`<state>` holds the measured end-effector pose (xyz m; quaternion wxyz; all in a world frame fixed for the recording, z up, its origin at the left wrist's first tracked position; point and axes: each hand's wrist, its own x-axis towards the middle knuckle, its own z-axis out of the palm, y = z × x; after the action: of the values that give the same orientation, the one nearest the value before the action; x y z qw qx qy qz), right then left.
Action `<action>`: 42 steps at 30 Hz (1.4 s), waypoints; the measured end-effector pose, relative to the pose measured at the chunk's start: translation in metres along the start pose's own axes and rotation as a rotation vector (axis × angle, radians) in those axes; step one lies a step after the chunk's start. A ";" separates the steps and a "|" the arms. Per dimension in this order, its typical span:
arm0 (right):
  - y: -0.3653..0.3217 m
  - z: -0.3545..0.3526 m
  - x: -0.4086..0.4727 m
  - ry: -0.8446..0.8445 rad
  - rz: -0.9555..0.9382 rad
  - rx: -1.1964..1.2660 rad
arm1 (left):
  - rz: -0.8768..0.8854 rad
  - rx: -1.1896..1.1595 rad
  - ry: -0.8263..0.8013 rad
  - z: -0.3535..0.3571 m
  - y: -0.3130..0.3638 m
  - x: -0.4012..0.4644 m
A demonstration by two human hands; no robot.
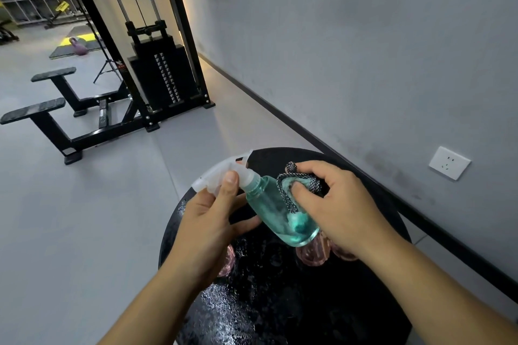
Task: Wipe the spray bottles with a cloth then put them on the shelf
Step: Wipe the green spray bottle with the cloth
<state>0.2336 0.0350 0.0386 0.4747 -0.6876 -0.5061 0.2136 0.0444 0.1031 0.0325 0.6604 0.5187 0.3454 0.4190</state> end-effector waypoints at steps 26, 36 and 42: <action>0.004 0.011 -0.011 0.030 -0.068 0.017 | -0.025 -0.207 0.282 -0.004 0.004 0.008; 0.011 0.004 -0.007 0.039 -0.014 0.032 | -0.042 -0.213 0.281 -0.006 0.006 0.009; 0.019 0.002 -0.003 0.040 0.096 0.103 | -0.003 -0.201 0.247 -0.010 0.009 0.009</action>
<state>0.2399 0.0330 0.0209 0.5087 -0.6899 -0.4513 0.2481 0.0370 0.1161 0.0383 0.6621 0.3941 0.3810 0.5110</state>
